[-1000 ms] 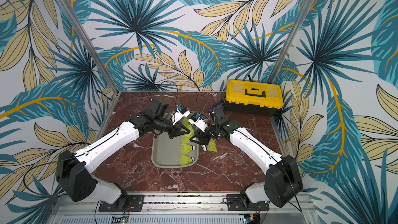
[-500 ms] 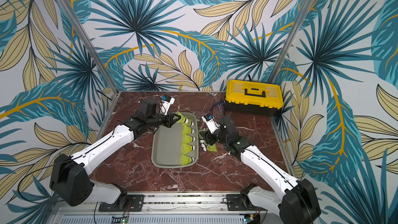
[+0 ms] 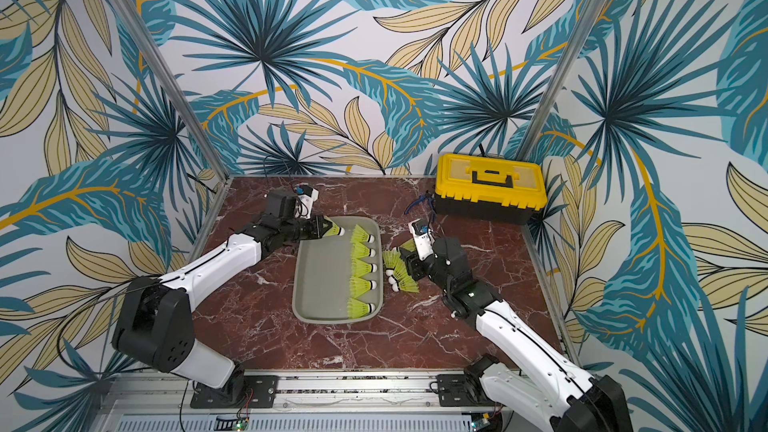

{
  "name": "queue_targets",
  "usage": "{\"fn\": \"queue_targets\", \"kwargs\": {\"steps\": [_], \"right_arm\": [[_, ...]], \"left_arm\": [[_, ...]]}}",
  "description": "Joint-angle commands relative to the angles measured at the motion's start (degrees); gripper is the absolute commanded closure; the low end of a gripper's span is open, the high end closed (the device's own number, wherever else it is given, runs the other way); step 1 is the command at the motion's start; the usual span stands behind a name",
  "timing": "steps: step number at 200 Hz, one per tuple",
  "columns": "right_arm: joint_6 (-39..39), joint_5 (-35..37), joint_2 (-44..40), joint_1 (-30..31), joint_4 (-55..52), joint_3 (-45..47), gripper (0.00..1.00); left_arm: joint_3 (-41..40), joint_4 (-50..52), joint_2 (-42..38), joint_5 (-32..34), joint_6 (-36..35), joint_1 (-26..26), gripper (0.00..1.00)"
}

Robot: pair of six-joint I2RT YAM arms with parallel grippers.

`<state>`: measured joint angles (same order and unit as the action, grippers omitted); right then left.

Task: Put the shuttlecocks into the storage box
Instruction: Place the shuttlecock in the storage box.

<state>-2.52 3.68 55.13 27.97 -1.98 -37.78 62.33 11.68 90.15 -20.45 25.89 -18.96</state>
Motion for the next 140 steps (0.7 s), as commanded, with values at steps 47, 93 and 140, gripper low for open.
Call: {"fn": "queue_targets", "kwargs": {"steps": [47, 93, 140], "right_arm": [[1.5, 1.3, -0.5, 0.3, 0.7, 1.1, 0.37], [1.4, 1.5, -0.2, 0.2, 0.4, 1.1, 0.37], [1.6, 1.6, -0.2, 0.3, 0.4, 1.2, 0.37]], "left_arm": [[-2.3, -3.8, 5.5, -0.3, 0.7, 2.5, 1.0], [-1.8, -4.3, 8.6, -1.3, 0.9, 3.4, 1.0], [-0.8, -4.8, 10.8, -0.2, 0.5, 4.0, 1.0]]}}
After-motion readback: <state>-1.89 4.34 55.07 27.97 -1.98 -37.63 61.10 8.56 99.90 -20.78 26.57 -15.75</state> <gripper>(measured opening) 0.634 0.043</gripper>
